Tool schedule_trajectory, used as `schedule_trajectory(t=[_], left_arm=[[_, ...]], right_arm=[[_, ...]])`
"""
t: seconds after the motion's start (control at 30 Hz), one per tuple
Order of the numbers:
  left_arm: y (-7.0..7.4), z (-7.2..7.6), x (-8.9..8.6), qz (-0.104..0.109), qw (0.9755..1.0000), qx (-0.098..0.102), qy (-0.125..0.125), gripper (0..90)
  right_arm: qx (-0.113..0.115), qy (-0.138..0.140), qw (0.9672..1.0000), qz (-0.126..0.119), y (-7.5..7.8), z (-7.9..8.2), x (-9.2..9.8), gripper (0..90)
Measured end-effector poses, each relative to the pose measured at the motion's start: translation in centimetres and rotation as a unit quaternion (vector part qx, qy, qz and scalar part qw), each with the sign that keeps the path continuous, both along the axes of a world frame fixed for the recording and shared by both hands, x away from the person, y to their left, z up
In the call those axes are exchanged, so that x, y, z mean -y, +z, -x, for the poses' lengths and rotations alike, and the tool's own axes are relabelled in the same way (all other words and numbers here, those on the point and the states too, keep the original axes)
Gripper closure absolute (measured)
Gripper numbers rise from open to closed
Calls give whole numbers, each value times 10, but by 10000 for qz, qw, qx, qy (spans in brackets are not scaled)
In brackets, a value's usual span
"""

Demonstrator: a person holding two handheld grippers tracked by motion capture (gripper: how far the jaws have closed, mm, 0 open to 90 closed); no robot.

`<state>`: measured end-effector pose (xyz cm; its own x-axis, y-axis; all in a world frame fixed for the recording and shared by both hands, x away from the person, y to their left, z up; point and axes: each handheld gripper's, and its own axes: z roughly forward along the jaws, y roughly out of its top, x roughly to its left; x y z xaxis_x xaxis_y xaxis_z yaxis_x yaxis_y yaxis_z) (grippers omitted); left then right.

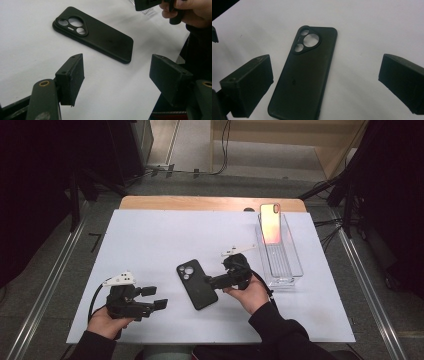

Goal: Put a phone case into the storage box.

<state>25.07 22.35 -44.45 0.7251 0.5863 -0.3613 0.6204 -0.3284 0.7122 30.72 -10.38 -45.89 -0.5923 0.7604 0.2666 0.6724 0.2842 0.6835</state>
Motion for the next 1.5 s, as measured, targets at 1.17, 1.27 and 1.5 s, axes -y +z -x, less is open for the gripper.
schedule_trajectory(t=[1.17,1.27,1.5], left_arm=[[0,-1,-3,19,10000,-2,61,283],[-1,-1,-3,26,10000,-5,67,283],[0,-1,-4,42,10000,-11,85,283]], right_arm=[[-257,24,9989,398,-20,-23,-61,52],[-269,-13,9987,434,-21,-23,-63,52],[-311,-34,9980,547,-24,-19,-65,52]])
